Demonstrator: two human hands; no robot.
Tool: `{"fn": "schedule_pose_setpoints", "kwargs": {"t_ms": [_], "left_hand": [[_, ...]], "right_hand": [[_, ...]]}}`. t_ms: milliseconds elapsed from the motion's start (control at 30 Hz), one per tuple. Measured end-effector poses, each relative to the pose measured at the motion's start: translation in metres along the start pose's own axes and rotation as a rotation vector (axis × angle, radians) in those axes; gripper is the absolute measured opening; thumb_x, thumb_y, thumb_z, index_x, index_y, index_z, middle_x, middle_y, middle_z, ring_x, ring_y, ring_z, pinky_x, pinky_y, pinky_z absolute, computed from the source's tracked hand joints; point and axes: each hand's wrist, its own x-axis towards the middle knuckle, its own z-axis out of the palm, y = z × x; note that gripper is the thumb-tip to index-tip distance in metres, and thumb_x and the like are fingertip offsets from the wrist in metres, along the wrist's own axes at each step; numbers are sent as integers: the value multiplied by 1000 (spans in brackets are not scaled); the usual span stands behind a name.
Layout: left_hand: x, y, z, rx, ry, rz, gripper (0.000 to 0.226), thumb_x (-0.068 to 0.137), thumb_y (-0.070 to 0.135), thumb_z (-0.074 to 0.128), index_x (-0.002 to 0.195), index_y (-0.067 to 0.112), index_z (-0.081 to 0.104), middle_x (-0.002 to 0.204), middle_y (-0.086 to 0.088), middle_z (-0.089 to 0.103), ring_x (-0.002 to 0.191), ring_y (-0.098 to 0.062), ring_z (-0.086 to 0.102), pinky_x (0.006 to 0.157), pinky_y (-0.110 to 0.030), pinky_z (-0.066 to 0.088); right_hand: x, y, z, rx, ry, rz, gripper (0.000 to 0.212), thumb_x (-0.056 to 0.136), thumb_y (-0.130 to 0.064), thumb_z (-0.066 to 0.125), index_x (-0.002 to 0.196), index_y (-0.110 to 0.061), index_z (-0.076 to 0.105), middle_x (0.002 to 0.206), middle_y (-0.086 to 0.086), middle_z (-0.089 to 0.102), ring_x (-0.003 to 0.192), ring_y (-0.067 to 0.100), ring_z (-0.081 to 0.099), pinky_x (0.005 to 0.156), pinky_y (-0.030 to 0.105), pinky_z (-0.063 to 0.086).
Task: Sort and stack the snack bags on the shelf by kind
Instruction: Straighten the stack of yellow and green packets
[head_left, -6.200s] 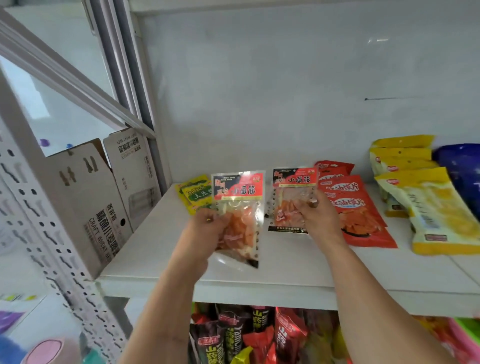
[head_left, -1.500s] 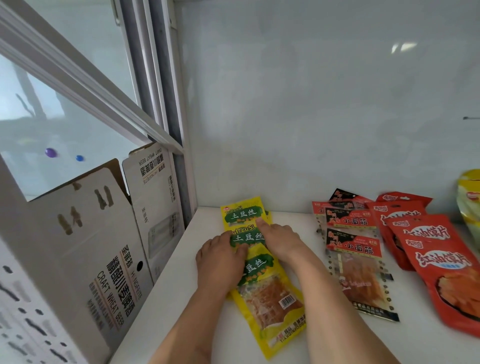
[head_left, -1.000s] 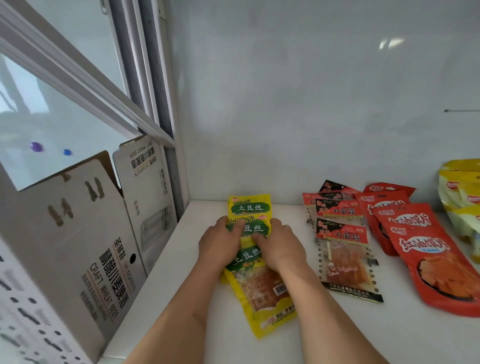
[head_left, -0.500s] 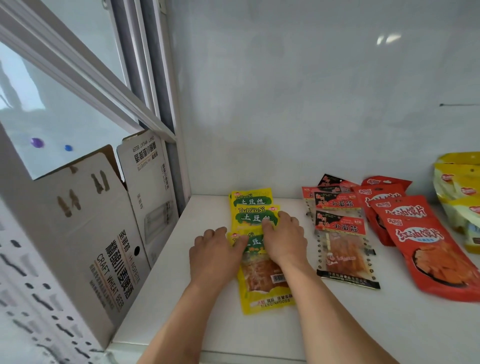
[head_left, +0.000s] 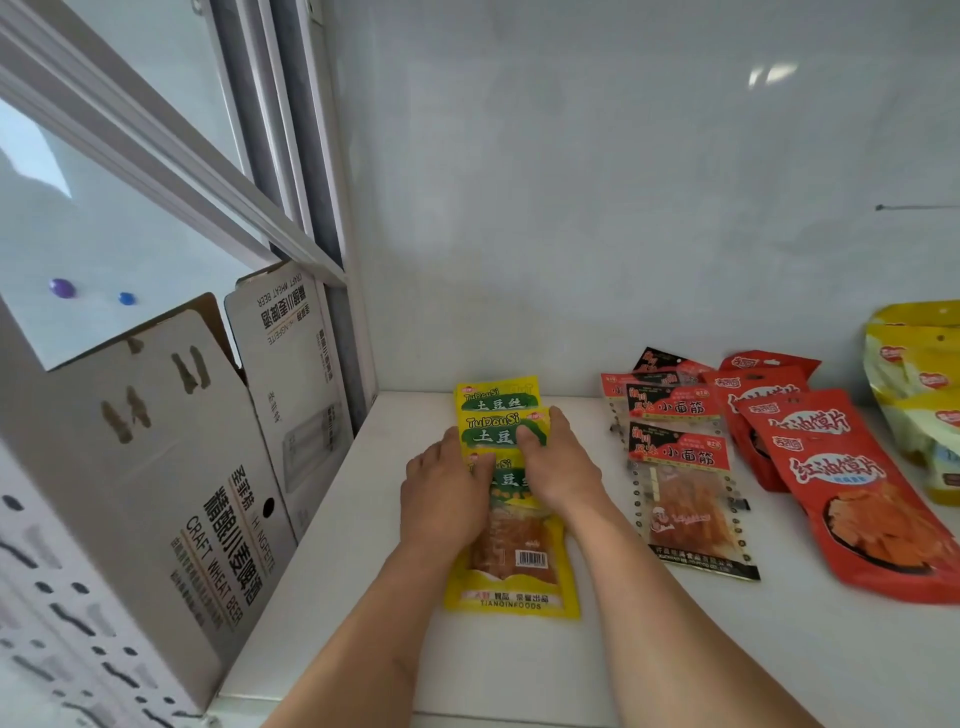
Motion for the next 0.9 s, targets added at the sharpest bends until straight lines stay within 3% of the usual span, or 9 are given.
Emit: {"fn": "schedule_pose_setpoints", "kwargs": {"t_ms": [100,200,467,700,767,900], "left_hand": [[19,1,-3,-6,-29,-81,69,102,55,33,153,10,27,154,-12,41,142,-32,32,110,-42,30],[44,-5,-1,-25,-83,-120,73,100,61,25,153,11,28,152,-13,43,142,-31,33,112,-44,29],[79,-1,14,-85,-143,-57,69,100,62,14,155,23,27,153,-9,45,143,-28,37,119,-51,17],[71,-7,5,-279,-122,-99,83,96,68,28,158,14,16,162,-9,29,147,-28,32,119,-45,27],[53,-11,-1,-241,-118,-87,84,96,67,33,159,14,15,164,-9,25,149,-27,27,120,-44,25],[4,-11,-3,-27,-156,44,85,94,69,35,158,18,15,160,-6,29,146,-26,28,118,-42,26]], "right_hand": [[7,1,3,-39,21,4,65,103,-49,38,157,-18,19,157,3,40,142,28,39,114,44,26],[14,3,5,-116,16,-4,67,102,-51,35,158,-19,17,154,5,44,141,28,40,114,45,28],[37,8,14,-153,26,-68,49,102,-48,32,143,-24,38,132,2,62,124,29,55,105,45,39],[32,8,3,24,38,-32,56,104,-49,32,152,-20,29,156,6,38,141,28,40,113,45,30],[25,7,-4,60,31,-42,59,105,-47,34,155,-17,25,159,8,33,144,28,36,114,44,28],[17,8,-9,80,-28,-57,51,106,-41,37,150,-15,35,152,12,42,138,29,44,108,36,34]]}}
